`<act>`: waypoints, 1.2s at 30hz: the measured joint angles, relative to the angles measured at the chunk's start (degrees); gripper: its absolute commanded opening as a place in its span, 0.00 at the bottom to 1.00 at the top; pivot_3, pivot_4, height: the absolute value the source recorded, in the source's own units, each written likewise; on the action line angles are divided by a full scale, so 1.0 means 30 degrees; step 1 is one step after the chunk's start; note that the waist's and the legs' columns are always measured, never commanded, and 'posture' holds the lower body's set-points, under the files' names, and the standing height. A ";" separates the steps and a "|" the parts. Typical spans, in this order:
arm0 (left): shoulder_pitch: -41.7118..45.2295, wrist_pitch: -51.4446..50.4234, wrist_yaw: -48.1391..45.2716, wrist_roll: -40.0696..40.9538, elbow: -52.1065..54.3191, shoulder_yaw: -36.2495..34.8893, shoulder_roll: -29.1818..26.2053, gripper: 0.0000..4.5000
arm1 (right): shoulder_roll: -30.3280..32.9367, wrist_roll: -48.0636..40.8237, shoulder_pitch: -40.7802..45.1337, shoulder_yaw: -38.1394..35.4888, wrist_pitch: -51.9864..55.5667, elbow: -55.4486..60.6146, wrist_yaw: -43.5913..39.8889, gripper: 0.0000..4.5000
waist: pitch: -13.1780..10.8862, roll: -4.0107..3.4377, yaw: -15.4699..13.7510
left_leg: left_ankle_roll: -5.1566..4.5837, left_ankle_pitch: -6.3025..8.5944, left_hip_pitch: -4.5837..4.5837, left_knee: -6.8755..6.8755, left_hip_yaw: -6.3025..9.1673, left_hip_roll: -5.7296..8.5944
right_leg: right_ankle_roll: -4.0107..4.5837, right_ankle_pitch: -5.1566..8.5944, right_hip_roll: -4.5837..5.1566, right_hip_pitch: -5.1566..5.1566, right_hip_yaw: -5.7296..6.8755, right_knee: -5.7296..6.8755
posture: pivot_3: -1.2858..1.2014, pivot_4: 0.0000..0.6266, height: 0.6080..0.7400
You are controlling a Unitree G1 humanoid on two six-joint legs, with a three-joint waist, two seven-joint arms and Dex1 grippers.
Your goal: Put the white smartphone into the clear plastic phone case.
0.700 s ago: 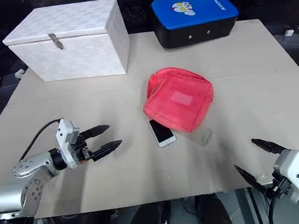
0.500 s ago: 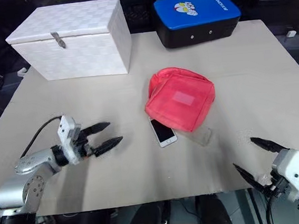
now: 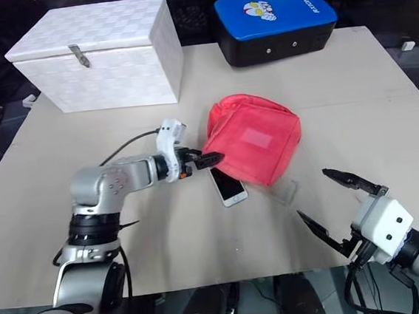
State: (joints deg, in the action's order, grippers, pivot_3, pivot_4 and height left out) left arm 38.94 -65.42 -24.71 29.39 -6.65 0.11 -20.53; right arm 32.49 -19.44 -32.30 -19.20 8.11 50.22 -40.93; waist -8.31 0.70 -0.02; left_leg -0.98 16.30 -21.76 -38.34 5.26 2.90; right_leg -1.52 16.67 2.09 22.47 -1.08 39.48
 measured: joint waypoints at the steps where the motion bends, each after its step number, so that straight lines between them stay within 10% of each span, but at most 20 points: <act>1: 0.0486 0.0767 0.0027 -0.0533 -0.0946 0.0393 0.0350 0.71 | 0.0000 -0.0016 0.0028 0.0056 0.0213 0.0240 0.0144 1.00 | 0.0002 -0.0003 -0.0085 | 0.0001 -0.0001 0.0002 -0.0006 -0.0006 0.0003 | -0.0001 0.0000 0.0001 -0.0004 -0.0003 0.0000 | 0.52 0.24 1.00; 8: 0.0564 0.2981 -0.0277 -0.1492 -0.2009 0.0238 0.0946 0.01 | 0.0020 0.0073 0.0607 0.0658 0.1156 0.1322 0.1072 1.00 | 0.0006 0.0008 -0.0262 | 0.0003 -0.0001 0.0005 -0.0019 0.0007 0.0008 | -0.0003 -0.0001 0.0018 -0.0021 0.0008 -0.0003 | 0.52 0.24 1.00; 22: -0.4701 0.3712 -0.3730 0.0093 -0.1391 -0.7001 -0.8516 0.01 | 0.0740 -0.0590 0.4558 0.2756 0.2529 0.0225 0.0941 1.00 | -0.0038 0.0071 -0.0031 | 0.0019 -0.0009 -0.0010 0.0007 0.0039 0.0014 | 0.0007 0.0001 0.0027 0.0052 0.0006 -0.0007 | 0.52 0.24 1.00; 32: -0.4709 0.7705 -0.5061 -0.1780 -0.6863 -0.7676 -1.0326 0.99 | 0.1074 -0.0947 0.5060 0.3145 0.2504 -0.1147 0.0179 1.00 | -0.0069 0.0127 -0.0244 | 0.0017 -0.0007 -0.0075 0.0006 0.0070 0.0012 | 0.0011 0.0000 0.0038 0.0070 0.0039 -0.0013 | 0.52 0.24 1.00; 36: -0.6364 0.3619 -1.0476 0.2768 -0.1745 -0.8226 -1.2424 0.99 | 0.1194 -0.0981 0.3964 0.3162 0.2815 -0.1099 0.0129 1.00 | -0.0107 0.0180 -0.0102 | 0.0006 -0.0001 -0.0097 0.0007 0.0074 0.0009 | 0.0015 -0.0001 0.0054 0.0070 0.0045 -0.0048 | 0.52 0.24 1.00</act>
State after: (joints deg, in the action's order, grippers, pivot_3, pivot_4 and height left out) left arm 19.84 -54.56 -56.14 37.69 -11.88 -24.57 -57.81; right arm 36.07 -22.38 -20.40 -9.72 16.55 46.92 -40.55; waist -8.64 1.24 -0.32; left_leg -0.97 16.29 -22.05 -38.32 5.49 2.93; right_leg -1.47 16.67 2.25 22.68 -0.94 39.33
